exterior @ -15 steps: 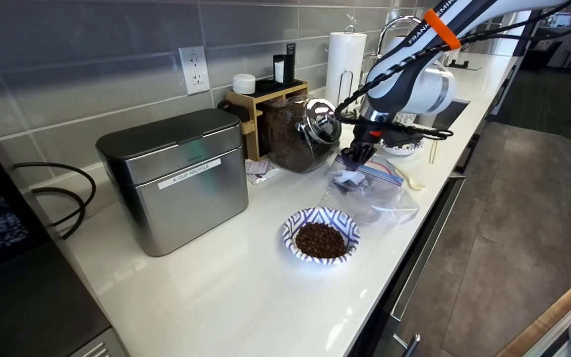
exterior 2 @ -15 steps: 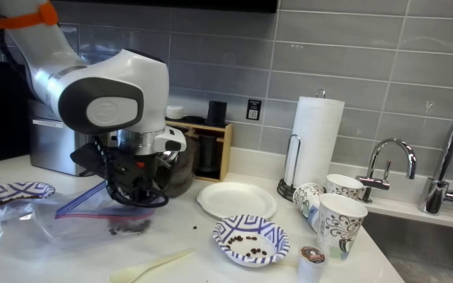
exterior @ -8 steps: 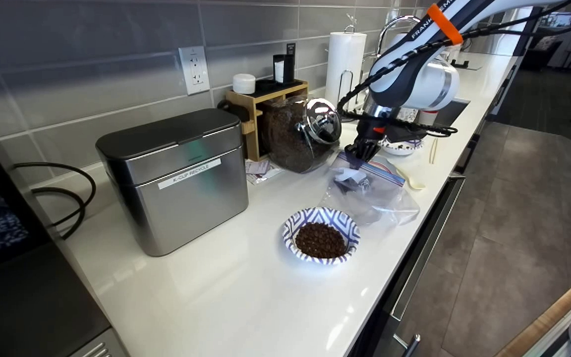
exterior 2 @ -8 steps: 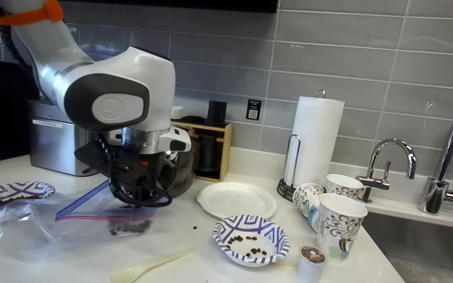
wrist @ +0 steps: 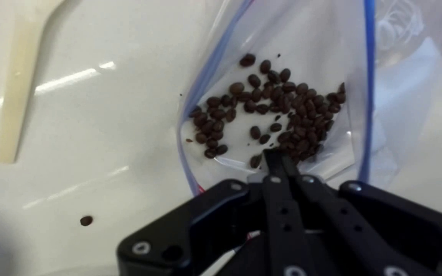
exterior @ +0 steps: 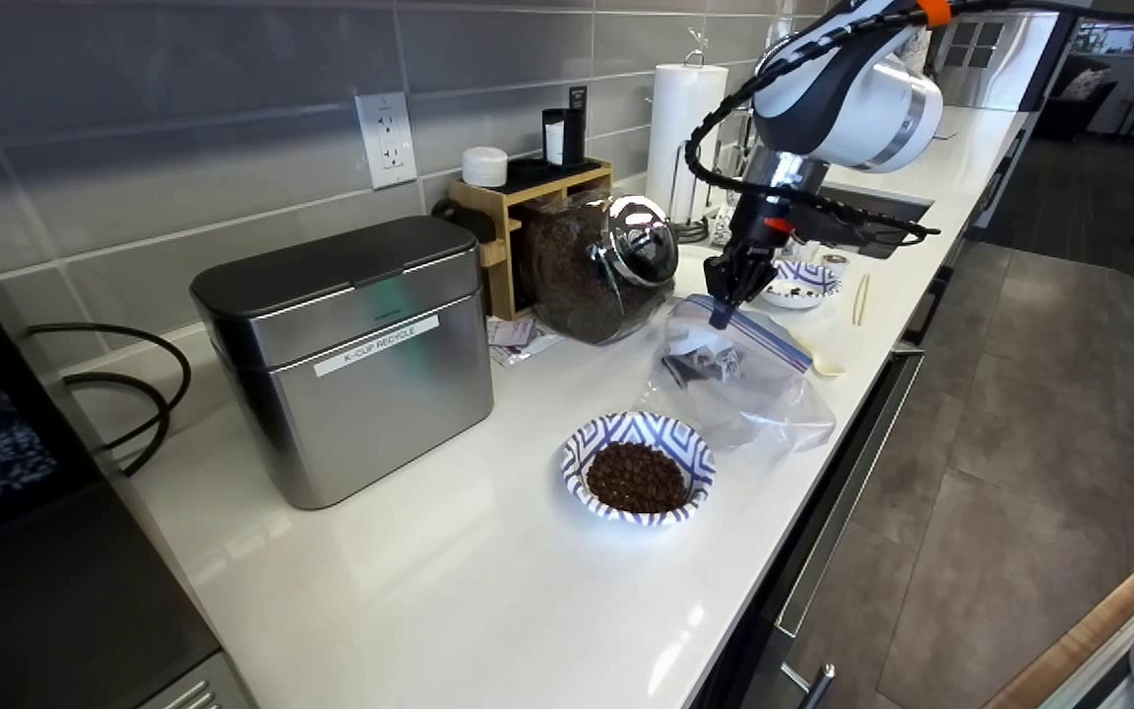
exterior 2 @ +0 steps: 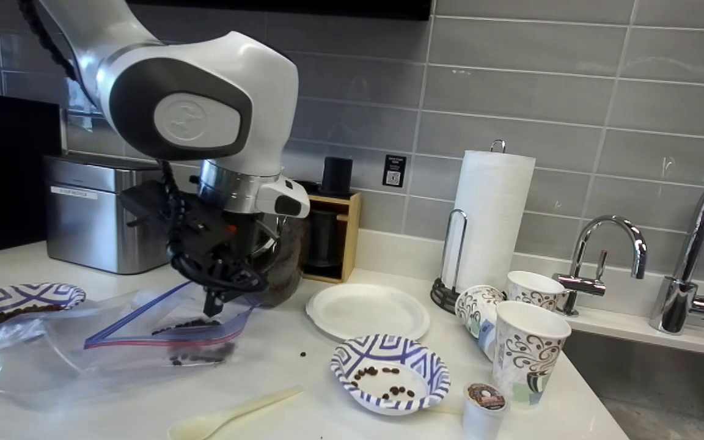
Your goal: Remove the white spoon from the bowl and place it on the countertop, get some of the contents from the clear plastic and place them on the white spoon.
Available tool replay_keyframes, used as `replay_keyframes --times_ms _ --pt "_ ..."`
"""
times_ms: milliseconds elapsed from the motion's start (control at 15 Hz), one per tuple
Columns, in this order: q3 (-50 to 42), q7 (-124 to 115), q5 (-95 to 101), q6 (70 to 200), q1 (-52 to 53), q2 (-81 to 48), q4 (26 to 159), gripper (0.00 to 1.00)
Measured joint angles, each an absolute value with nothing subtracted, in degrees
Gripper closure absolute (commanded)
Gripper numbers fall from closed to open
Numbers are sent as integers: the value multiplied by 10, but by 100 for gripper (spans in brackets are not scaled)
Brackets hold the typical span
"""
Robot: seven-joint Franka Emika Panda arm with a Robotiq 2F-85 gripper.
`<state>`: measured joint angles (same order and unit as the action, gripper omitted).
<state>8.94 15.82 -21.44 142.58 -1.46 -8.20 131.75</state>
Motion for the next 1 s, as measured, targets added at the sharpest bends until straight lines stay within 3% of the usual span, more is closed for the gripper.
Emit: replay_keyframes --times_ms 1000 --pt "77 172 -211 1386 18 -91 1318 100"
